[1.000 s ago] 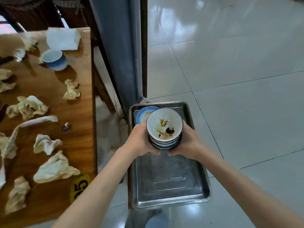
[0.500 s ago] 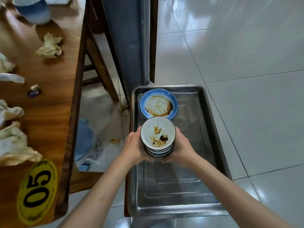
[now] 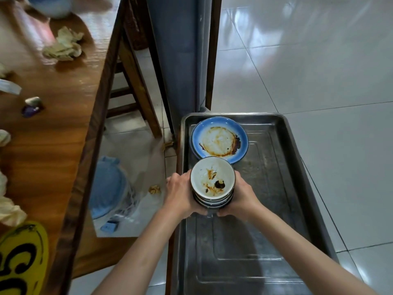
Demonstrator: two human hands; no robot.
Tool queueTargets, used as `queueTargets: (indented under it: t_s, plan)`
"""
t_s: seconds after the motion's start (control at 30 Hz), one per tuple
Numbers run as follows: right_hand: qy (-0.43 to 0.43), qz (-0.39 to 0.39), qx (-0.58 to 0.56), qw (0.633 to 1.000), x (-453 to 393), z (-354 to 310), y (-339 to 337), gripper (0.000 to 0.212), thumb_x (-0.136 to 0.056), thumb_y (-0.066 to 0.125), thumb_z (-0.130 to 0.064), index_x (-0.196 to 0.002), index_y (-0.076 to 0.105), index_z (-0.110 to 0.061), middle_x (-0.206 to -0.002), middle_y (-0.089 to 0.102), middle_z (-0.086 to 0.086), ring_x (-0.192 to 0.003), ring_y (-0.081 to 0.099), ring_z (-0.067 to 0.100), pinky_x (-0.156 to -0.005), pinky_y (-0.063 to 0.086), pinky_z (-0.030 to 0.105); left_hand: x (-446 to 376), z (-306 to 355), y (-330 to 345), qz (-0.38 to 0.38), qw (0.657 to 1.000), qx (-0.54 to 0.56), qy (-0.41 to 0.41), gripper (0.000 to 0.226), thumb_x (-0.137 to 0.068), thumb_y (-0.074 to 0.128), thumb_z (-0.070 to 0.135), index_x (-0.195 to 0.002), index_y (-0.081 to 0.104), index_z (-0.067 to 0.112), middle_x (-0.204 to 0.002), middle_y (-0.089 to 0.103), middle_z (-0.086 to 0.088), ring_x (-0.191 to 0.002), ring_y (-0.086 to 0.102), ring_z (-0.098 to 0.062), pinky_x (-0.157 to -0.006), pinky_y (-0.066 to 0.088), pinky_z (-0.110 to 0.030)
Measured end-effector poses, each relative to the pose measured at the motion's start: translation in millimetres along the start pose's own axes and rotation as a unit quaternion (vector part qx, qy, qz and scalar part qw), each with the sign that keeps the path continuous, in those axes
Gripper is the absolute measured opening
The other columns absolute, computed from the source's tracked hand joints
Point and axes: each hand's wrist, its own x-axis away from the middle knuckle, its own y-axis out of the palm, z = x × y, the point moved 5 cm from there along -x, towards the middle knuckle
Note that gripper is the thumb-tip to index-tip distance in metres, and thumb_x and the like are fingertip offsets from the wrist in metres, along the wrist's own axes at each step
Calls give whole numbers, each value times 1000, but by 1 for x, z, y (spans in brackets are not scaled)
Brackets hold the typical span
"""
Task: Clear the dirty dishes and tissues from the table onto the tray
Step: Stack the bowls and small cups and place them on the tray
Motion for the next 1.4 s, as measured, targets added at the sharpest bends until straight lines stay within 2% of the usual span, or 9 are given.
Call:
queueTargets:
  t_s: [0.27, 0.33, 0.43, 0.67, 0.87, 0.93, 1.07, 1.2, 1.4]
  plan:
    - [12, -2, 0, 1000, -4, 7, -2, 111, -35, 88, -14, -131, 35, -30, -101, 45, -23, -101, 45, 6, -80, 37, 23, -2, 1, 5, -5, 999, -31, 1, 104, -36, 89, 49, -127, 45, 25, -75, 14, 21, -90, 24, -13, -98, 30, -40]
    - [12, -5, -1, 1000, -3, 7, -3, 109, -35, 88, -15, -129, 36, -30, -100, 46, -23, -100, 46, 6, -79, 37, 23, -1, 2, 5, -14, 999, -36, -2, 102, -38, 88, 49, -127, 44, 26, -77, 26, 20, -96, 33, -17, -102, 29, -42]
    - [11, -8, -4, 1000, 0, 7, -6, 107, -36, 88, -14, -129, 36, -30, -98, 48, -24, -100, 47, 6, -79, 38, 23, 1, 5, 6, -26, 998, -49, -6, 99, -42, 87, 51, -127, 42, 26, -104, 55, 6, -109, 42, -22, -107, 26, -45]
    - [-2, -14, -15, 1000, 6, -2, -15, 107, -39, 87, -17, -131, 34, -33, -105, 51, -20, -103, 47, 6, -80, 39, 23, 3, 9, 4, -41, 997, -65, -23, 93, -47, 85, 48, -126, 41, 27, -115, 57, 5, -114, 42, -24, -108, 22, -48]
    - [1, -10, -17, 1000, 22, -16, -26, 117, -40, 87, -15, -138, 27, -36, -98, 40, -37, -101, 40, -2, -75, 34, 13, 13, 18, -10, -29, 998, -33, -51, 94, -55, 85, 34, -134, 35, 25, -124, 56, 1, -116, 41, -26, -101, 30, -39]
    - [13, -7, -4, 1000, 31, -25, -34, 121, -44, 89, -14, -142, 22, -33, -106, 37, -36, -105, 37, -3, -80, 34, 9, 18, 25, -19, -29, 997, -33, -58, 97, -60, 84, 31, -140, 29, 20, -128, 53, -3, -120, 38, -28, -103, 28, -39]
    - [38, -6, 39, 998, 48, -47, -55, 127, -51, 91, -18, -148, 9, -30, -150, 29, -5, -136, 29, 17, -106, 34, 36, 26, 42, -45, -27, 995, -79, -58, 95, -70, 77, 25, -145, 20, 14, -134, 47, -10, -126, 36, -29, -111, 22, -40]
    - [27, -7, 56, 998, 70, -85, -79, 125, -54, 90, -21, -148, 8, -30, -153, 23, -3, -141, 21, 19, -111, 30, 46, 39, 62, -82, -22, 995, -87, -47, 102, -68, 79, 19, -147, 16, 15, -139, 42, -8, -130, 33, -26, -113, 22, -42]
    - [-11, 12, 63, 998, 110, -156, -110, 124, -55, 89, -20, -148, 9, -29, -149, 26, -4, -137, 25, 17, -108, 29, 36, 68, 100, -165, 9, 997, -82, 7, 110, -64, 84, 31, -149, 16, 18, -146, 38, -4, -137, 27, -23, -116, 13, -43]
